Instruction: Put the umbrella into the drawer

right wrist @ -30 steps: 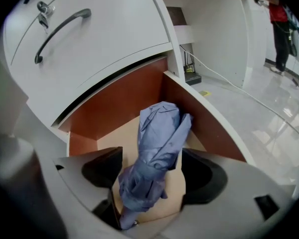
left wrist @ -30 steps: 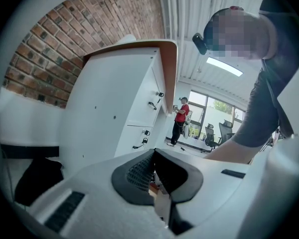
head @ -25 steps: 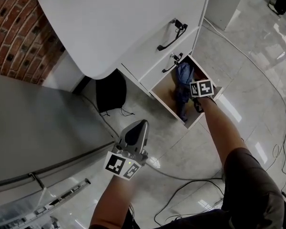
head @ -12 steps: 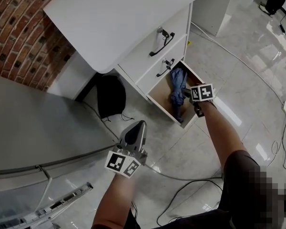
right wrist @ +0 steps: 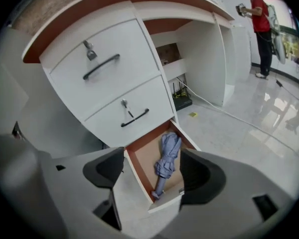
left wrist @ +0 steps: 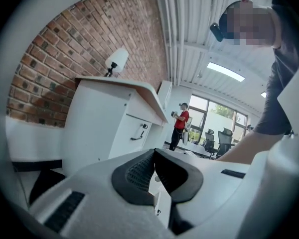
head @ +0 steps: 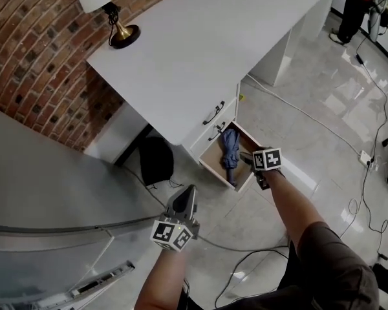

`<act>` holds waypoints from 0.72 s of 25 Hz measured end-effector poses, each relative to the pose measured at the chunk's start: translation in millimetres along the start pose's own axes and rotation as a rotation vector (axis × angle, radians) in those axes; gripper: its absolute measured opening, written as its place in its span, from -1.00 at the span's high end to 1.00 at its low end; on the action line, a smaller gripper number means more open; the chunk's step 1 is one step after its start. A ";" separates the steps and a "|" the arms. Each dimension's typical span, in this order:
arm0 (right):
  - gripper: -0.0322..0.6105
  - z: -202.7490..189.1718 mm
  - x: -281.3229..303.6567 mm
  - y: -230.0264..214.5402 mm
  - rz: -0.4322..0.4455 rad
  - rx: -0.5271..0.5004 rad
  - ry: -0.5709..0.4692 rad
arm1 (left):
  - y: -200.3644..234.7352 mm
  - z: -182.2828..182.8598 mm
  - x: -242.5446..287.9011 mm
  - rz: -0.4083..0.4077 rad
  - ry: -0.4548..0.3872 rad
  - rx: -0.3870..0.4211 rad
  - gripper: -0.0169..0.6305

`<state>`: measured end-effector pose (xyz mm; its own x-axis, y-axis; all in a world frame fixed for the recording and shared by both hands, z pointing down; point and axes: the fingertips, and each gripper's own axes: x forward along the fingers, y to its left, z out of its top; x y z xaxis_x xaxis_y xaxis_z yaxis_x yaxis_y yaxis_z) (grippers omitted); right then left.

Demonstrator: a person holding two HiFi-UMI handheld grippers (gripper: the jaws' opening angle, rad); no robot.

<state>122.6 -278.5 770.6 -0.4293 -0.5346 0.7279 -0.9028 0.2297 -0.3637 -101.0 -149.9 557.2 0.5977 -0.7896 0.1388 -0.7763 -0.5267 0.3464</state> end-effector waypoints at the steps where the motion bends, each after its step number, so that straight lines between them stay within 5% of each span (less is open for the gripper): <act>1: -0.16 11.0 -19.0 8.8 -0.003 -0.033 -0.007 | -5.5 17.7 -2.8 0.003 -0.001 0.004 0.93; 6: 0.06 66.6 -134.5 66.9 0.035 -0.161 -0.091 | -47.4 96.0 -33.2 0.001 0.018 -0.002 0.93; 12: 0.22 154.3 -277.8 138.4 0.143 -0.127 -0.242 | -86.9 198.4 -65.8 -0.002 0.001 0.011 0.93; 18: 0.31 198.8 -377.5 194.2 0.163 -0.211 -0.342 | -126.6 261.3 -92.7 -0.051 0.035 0.080 0.93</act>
<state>114.8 -193.8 309.6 -0.5649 -0.7081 0.4236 -0.8250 0.4755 -0.3053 -110.5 -92.2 258.1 0.6425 -0.7503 0.1557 -0.7573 -0.5908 0.2784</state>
